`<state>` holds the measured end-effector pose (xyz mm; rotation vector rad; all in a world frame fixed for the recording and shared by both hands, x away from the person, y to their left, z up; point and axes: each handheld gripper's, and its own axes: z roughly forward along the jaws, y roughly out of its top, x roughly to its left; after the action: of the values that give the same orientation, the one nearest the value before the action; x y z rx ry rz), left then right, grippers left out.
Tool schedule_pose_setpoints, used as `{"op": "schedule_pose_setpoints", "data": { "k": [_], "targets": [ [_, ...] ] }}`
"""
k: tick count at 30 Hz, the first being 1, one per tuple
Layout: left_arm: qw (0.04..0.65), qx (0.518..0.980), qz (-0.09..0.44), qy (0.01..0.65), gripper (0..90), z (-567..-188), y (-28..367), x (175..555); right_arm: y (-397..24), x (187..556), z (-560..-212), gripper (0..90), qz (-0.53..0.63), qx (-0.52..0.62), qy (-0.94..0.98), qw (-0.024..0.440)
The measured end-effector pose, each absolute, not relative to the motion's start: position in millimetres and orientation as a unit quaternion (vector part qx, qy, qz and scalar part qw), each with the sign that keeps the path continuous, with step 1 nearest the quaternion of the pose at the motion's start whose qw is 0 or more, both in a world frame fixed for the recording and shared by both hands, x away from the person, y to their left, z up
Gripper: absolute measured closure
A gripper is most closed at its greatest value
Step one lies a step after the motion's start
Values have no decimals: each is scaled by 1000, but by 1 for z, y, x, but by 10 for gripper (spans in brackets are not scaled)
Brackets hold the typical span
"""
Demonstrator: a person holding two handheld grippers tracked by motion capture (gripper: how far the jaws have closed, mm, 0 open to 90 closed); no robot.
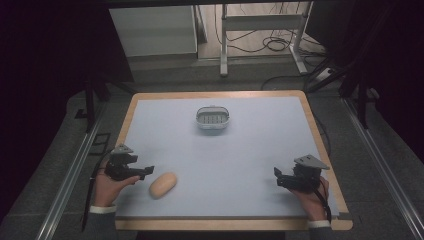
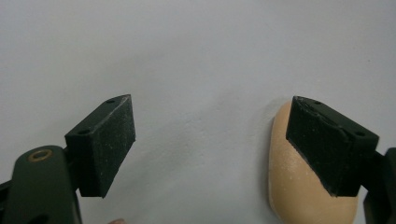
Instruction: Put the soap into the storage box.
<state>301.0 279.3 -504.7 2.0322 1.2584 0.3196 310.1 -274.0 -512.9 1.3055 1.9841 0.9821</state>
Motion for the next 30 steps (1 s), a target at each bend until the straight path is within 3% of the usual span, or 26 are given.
{"op": "schedule_pose_setpoints", "data": {
  "k": [30],
  "targets": [
    [315,795,140,499,146,-488,288,290,-281,305,-517,55,390,476,739,275]
  ]
}}
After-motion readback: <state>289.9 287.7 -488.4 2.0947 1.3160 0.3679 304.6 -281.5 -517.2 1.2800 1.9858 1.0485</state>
